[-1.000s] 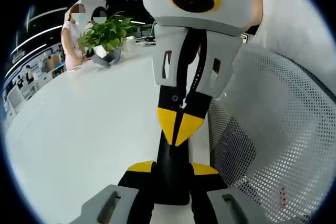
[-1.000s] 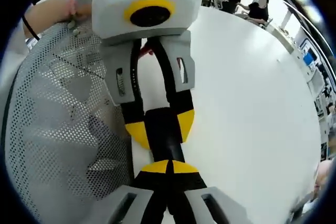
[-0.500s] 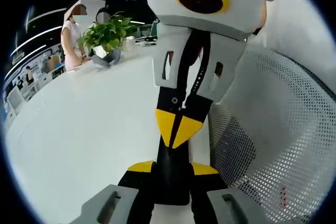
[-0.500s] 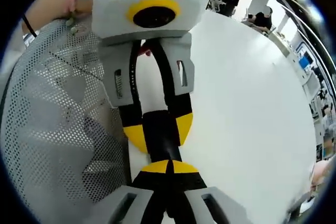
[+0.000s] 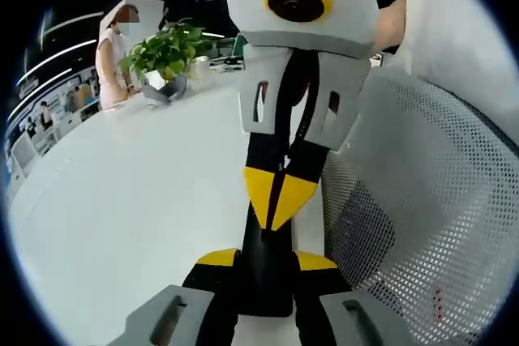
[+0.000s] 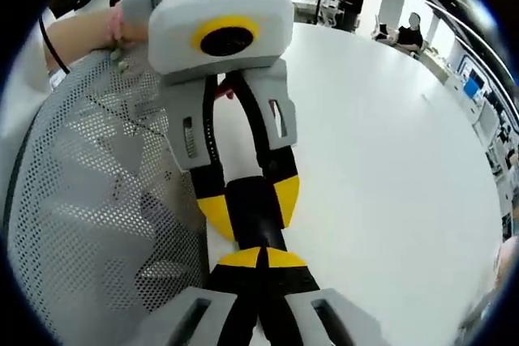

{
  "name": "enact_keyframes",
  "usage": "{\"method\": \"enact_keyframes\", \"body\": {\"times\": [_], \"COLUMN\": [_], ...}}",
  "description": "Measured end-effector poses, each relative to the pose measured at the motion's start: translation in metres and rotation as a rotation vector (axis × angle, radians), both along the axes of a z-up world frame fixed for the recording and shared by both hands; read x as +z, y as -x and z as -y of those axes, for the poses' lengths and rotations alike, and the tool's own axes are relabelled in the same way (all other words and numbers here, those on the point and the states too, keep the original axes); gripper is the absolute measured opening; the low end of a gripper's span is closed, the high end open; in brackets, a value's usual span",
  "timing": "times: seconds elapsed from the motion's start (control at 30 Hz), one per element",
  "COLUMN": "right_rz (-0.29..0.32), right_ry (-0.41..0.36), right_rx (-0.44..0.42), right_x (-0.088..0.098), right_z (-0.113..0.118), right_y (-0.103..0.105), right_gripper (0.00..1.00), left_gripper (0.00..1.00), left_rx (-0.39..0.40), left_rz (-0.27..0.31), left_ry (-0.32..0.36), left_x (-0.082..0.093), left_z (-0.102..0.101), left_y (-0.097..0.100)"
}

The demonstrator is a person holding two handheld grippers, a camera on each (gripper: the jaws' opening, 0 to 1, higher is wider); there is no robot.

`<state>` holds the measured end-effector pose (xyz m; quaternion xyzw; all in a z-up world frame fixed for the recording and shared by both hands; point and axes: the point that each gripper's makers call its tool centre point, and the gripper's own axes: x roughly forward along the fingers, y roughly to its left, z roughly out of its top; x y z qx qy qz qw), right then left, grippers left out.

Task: Press the specified remote control buttons in sequence, fully releasing each button before pressing the next.

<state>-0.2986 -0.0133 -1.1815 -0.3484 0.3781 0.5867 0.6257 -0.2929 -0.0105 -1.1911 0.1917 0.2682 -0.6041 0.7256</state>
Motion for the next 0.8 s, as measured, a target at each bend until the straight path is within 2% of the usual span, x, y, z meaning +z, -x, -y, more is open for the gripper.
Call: {"method": "enact_keyframes", "body": {"times": [0.1, 0.3, 0.43, 0.63, 0.7, 0.8], "right_rz": [0.008, 0.046, 0.02, 0.021, 0.006, -0.077], "right_ry": [-0.003, 0.051, 0.029, 0.037, 0.029, -0.023], "right_rx": [0.018, 0.079, 0.046, 0.032, 0.014, -0.059], "right_x": [-0.0004, -0.0021, -0.0022, -0.0025, -0.0021, 0.0008], "right_z": [-0.0001, -0.0013, -0.0003, -0.0017, -0.0012, -0.001], "right_y": [-0.0009, -0.0012, -0.0028, -0.0021, -0.0028, -0.0011], "right_gripper": [0.0, 0.0, 0.0, 0.0, 0.0, 0.0], "left_gripper": [0.24, 0.24, 0.24, 0.24, 0.24, 0.24], "left_rx": [-0.001, 0.001, 0.002, 0.002, 0.001, 0.003], "left_rz": [0.001, -0.002, 0.006, 0.007, 0.009, 0.009], "left_ry": [-0.001, 0.0, -0.012, -0.016, -0.017, -0.013], "left_x": [0.0, 0.0002, 0.0001, 0.0, 0.0, 0.0], "left_z": [-0.0001, -0.0002, -0.0001, -0.0002, -0.0003, -0.0005], "left_y": [-0.0001, 0.0001, 0.0006, 0.0007, 0.0008, 0.0007]}}
